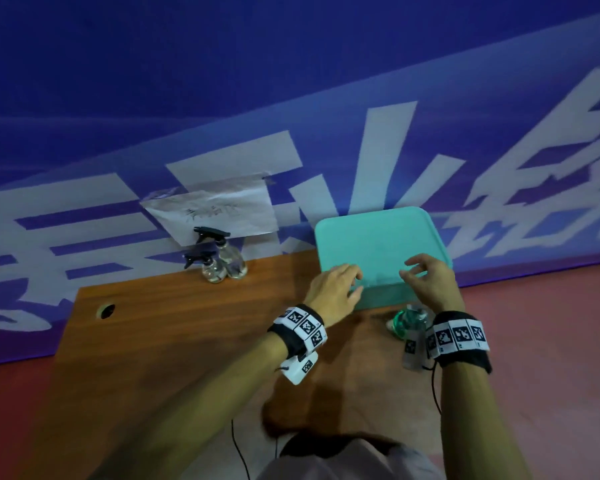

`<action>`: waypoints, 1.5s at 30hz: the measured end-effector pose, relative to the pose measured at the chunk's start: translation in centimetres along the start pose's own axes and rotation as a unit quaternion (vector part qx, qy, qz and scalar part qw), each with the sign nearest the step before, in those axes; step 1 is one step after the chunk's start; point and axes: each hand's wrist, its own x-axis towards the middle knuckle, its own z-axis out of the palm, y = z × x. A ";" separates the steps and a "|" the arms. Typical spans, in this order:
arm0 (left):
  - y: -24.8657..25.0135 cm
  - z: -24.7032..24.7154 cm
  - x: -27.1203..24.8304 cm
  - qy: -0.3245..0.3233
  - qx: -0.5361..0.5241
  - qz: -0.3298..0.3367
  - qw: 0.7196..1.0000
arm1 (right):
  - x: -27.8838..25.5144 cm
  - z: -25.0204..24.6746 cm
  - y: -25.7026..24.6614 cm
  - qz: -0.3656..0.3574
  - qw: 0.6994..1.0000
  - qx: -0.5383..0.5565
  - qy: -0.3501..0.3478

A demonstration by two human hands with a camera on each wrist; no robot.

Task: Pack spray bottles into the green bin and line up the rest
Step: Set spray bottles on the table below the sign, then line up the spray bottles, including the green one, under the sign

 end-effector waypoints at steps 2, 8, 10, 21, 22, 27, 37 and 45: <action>2.8 2.4 1.1 -0.047 0.007 0.015 0.999 | -0.5 -2.1 3.3 0.040 0.999 -0.019 -0.002; 8.6 9.3 3.9 -0.187 0.048 -0.002 0.981 | -0.2 -5.4 9.8 0.080 0.992 -0.063 -0.074; 9.8 11.2 4.7 -0.211 0.072 -0.006 0.975 | -0.1 -5.6 11.3 0.067 0.989 -0.069 -0.113; 11.6 15.6 6.0 -0.262 0.135 -0.116 0.948 | 0.9 -3.0 13.9 0.073 0.974 -0.046 -0.210; 11.3 15.7 5.7 -0.264 0.133 -0.120 0.948 | 1.1 -2.5 13.9 0.078 0.974 -0.041 -0.210; 10.6 15.8 4.7 -0.254 0.111 -0.165 0.947 | 0.8 -1.3 13.3 0.106 0.982 -0.005 -0.158; 8.3 14.3 1.5 -0.240 -0.056 -0.278 0.929 | 2.0 2.1 9.8 0.066 0.975 -0.018 -0.211; 0.6 10.0 -3.1 -0.242 -0.029 -0.271 0.931 | 0.6 7.8 3.6 0.017 0.954 -0.001 -0.298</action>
